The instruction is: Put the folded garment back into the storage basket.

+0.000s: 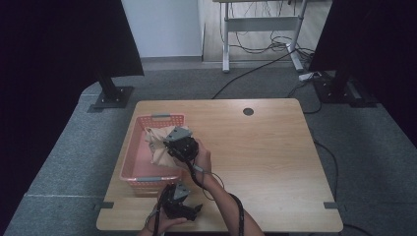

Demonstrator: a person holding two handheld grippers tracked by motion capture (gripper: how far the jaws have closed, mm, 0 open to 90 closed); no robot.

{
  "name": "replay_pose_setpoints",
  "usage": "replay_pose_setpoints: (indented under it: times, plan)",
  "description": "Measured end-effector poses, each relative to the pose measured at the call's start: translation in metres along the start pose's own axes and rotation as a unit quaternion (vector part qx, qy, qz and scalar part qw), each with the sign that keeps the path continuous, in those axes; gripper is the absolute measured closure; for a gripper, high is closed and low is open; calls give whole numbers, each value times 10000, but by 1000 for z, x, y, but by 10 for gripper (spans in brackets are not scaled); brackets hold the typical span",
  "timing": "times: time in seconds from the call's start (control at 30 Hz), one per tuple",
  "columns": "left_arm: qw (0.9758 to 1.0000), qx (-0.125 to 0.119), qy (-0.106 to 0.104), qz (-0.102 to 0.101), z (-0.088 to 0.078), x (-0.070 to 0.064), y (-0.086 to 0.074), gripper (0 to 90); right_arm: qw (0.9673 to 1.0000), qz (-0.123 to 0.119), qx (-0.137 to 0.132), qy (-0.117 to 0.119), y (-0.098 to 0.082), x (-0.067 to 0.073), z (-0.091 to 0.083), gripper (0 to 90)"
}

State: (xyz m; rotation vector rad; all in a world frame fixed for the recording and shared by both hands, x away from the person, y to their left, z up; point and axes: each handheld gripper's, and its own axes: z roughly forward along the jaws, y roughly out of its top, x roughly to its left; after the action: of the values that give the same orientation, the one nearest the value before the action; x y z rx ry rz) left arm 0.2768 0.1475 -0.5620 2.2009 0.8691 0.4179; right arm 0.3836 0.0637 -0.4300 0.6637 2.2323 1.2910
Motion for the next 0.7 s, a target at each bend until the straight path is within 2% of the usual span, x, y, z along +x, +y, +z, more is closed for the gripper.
replay_pose_setpoints:
  times: [0.7]
  plan:
    - [10000,-15,-25,0,0,0,0,27,9997,-102,72,199,10,14,23,715]
